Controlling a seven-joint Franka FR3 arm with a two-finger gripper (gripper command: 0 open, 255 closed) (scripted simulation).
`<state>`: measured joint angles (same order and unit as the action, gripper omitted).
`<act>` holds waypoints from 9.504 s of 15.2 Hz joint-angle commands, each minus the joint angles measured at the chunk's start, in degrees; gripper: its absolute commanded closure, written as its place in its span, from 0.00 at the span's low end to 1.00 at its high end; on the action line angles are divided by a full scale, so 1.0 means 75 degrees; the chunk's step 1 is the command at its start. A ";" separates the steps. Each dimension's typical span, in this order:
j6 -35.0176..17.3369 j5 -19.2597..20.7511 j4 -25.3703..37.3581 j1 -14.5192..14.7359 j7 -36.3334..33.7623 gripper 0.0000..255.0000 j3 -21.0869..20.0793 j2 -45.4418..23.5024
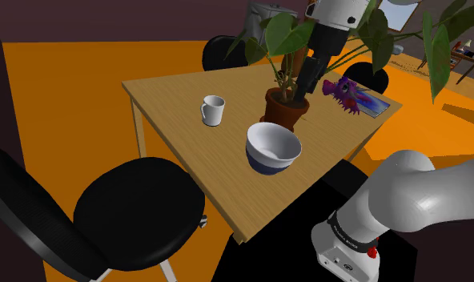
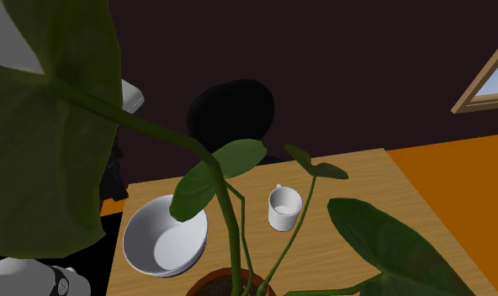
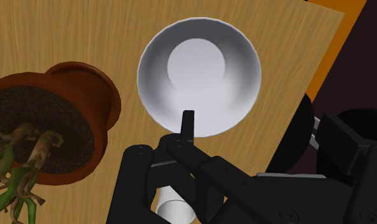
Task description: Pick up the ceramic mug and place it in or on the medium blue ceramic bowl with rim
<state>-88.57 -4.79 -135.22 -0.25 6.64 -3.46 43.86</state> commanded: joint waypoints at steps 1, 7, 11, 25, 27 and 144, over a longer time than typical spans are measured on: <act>0.0000 0.0000 0.0000 0.0000 0.0000 0.00 0.0000 0.0000; -0.1386 0.0022 0.0167 -0.0160 -0.0046 0.00 0.0010 -0.1467; -0.2189 0.0042 0.0487 -0.0257 -0.0088 0.00 0.0026 -0.2534; -0.3965 0.0102 0.2852 -0.0495 -0.0269 0.00 0.0174 -0.6475; -0.4073 0.0101 0.3349 -0.0522 -0.0294 0.00 0.0201 -0.7051; -0.2923 0.0002 -0.2018 -0.0633 -0.0191 0.00 0.0370 -0.0497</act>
<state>-110.49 -4.78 -150.35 -5.00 5.21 -0.68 40.13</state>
